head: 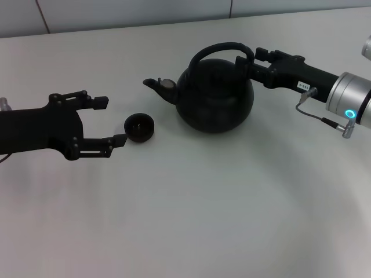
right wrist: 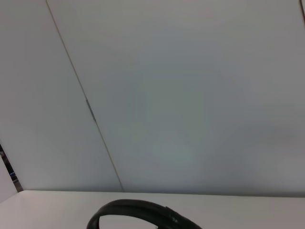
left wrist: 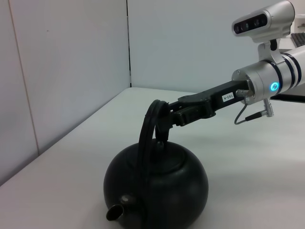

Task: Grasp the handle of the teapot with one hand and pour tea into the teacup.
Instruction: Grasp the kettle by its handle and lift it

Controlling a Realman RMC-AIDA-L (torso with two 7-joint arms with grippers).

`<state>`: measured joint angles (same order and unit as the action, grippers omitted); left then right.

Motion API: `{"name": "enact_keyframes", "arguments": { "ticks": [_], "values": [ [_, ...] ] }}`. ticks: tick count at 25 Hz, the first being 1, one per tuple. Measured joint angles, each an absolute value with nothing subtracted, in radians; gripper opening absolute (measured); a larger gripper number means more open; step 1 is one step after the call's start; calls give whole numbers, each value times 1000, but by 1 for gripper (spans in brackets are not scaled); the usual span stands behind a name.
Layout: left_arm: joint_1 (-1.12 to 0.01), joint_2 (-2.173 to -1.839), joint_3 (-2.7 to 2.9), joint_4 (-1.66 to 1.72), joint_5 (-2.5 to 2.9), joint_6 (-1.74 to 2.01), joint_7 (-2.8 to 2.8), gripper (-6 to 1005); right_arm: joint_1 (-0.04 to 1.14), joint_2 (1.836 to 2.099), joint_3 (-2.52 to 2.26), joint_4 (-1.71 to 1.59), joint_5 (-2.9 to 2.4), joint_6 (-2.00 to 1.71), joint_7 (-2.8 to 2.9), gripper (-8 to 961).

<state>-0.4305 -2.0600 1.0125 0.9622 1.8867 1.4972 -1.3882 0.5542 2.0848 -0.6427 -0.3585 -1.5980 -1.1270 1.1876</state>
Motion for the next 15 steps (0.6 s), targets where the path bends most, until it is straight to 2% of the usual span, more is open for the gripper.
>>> {"name": "enact_keyframes", "arguments": {
  "ticks": [15],
  "values": [
    [-428,-2062,1012,956,1876,1497,-1363,861,564,2085,-643,-359,-1595,-1136,1178,668]
  ]
}}
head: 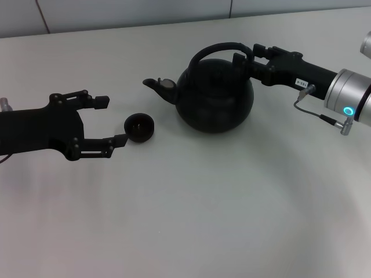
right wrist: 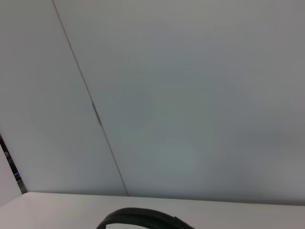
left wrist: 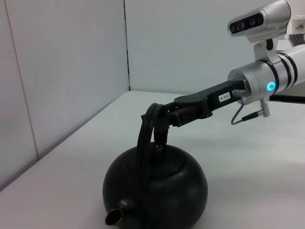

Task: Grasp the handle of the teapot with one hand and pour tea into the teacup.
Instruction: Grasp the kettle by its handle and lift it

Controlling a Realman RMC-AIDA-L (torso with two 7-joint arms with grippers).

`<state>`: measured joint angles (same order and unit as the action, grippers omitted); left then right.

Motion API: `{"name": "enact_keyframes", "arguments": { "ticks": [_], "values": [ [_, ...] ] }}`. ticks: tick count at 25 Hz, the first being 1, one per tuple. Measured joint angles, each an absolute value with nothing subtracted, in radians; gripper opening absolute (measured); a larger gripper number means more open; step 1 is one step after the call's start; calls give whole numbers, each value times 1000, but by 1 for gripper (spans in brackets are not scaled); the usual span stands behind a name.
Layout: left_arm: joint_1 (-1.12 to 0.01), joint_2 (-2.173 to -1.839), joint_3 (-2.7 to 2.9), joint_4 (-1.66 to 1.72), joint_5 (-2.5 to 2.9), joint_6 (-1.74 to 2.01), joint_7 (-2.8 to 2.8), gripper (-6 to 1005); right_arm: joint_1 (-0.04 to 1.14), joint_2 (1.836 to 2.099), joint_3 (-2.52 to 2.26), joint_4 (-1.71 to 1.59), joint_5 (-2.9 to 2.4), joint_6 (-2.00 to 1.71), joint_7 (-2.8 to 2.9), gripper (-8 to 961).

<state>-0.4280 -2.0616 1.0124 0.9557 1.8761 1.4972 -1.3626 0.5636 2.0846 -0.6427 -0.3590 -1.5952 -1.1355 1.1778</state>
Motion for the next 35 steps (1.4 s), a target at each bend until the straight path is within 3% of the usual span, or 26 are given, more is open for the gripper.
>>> {"name": "enact_keyframes", "arguments": {
  "ticks": [13,19,35],
  "values": [
    [-426,-2062,1011,954,1876,1490,-1362,861,562,2086,-642,-354,-1575,-1141,1133,666],
    [-426,-2063,1006,953,1875,1485,-1362,861,560,2086,-642,-333,-1556,-1141,1102,427],
    [-427,-2065,1004,952,1874,1482,-1359,861,558,2086,-633,-333,-1554,-1141,1101,213]
  ]
}}
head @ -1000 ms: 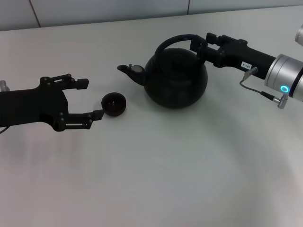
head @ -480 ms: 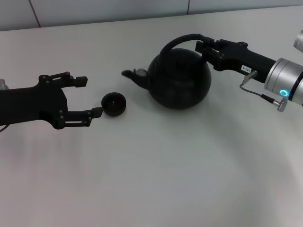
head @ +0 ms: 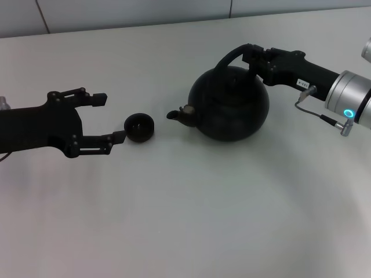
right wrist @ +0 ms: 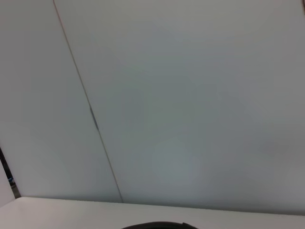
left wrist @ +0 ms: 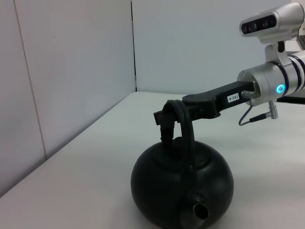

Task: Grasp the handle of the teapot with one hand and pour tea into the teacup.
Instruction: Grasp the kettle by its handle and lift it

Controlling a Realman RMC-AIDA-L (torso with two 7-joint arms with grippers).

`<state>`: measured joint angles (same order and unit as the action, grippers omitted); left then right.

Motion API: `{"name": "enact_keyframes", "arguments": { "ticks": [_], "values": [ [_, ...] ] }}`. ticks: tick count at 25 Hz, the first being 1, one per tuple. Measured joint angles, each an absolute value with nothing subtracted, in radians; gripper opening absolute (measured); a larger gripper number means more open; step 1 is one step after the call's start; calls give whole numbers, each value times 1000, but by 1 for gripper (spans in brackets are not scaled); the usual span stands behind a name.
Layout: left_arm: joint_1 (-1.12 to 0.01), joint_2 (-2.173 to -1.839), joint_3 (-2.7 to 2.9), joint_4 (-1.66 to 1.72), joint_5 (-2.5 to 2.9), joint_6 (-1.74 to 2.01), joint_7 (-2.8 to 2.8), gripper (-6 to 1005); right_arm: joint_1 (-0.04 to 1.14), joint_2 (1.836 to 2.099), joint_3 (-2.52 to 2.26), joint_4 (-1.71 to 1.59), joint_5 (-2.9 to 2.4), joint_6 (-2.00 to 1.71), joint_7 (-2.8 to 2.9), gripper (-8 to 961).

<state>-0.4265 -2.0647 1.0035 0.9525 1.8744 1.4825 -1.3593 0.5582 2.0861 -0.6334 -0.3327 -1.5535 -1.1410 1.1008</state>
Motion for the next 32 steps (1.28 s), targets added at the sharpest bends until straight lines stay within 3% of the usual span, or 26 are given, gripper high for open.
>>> {"name": "enact_keyframes", "arguments": {
  "ticks": [32],
  "values": [
    [-422,-2065,1002,957,1873,1483,-1347,861,589,2084,-640,-331,-1458,-1145,977,187]
  ]
}}
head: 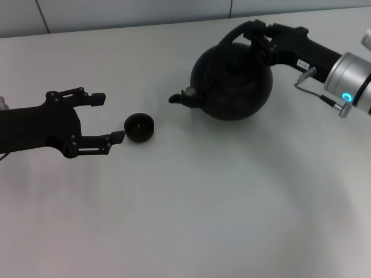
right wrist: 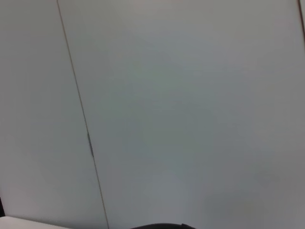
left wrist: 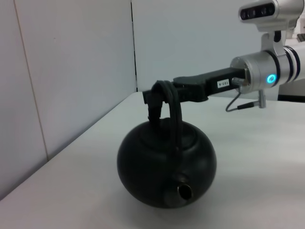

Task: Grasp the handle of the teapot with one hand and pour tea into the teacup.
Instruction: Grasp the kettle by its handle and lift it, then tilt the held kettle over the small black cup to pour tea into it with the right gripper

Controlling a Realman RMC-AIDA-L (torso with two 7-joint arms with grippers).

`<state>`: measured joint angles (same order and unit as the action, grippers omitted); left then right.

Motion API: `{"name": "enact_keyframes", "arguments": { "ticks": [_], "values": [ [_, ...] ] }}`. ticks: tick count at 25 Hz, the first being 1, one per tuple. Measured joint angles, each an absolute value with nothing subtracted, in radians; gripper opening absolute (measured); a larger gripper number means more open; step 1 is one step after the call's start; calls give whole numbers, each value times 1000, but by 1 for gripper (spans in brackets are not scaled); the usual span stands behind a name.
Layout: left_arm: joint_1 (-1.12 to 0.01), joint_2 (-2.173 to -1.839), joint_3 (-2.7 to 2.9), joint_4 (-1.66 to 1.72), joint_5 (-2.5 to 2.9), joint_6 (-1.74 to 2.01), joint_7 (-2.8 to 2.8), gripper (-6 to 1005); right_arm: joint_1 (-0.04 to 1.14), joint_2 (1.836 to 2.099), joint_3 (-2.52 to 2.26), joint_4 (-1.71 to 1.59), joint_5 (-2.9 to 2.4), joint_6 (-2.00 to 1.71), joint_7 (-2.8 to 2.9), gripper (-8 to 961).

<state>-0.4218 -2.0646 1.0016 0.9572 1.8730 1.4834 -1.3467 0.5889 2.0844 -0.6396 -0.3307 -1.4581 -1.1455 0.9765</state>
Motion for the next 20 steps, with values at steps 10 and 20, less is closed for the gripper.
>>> {"name": "enact_keyframes", "arguments": {
  "ticks": [10,20],
  "values": [
    [-422,-2065,999,959,1865,1482,-1347,861,638,2080,-644,-364,-1467,-1118,977,186],
    [-421,-2066,991,959,1861,1482,-1347,860,687,2080,-778,-423,-1470,-1031,989,184]
  ]
}}
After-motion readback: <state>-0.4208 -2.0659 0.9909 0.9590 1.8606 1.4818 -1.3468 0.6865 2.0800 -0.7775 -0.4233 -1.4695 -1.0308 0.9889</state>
